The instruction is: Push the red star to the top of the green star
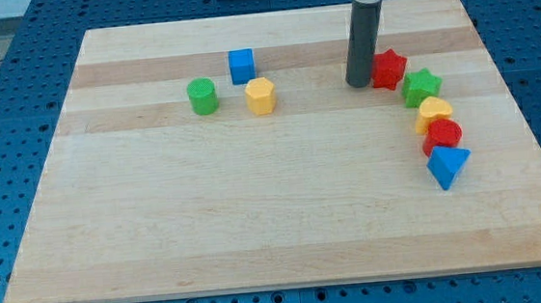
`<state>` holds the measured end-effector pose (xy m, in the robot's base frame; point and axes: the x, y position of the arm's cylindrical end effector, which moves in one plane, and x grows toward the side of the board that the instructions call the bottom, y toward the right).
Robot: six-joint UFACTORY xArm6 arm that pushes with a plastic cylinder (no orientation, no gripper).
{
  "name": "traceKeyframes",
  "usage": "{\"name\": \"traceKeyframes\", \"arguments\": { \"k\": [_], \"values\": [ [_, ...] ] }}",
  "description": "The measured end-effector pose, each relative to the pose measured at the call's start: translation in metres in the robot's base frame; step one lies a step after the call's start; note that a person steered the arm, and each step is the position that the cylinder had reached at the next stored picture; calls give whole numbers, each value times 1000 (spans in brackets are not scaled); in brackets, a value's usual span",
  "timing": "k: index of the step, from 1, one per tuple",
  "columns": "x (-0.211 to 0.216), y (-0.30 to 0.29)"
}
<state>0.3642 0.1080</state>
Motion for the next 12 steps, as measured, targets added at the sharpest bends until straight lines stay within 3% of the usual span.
{"name": "traceKeyframes", "arguments": {
  "k": [12],
  "values": [
    [-17,36]
  ]
}}
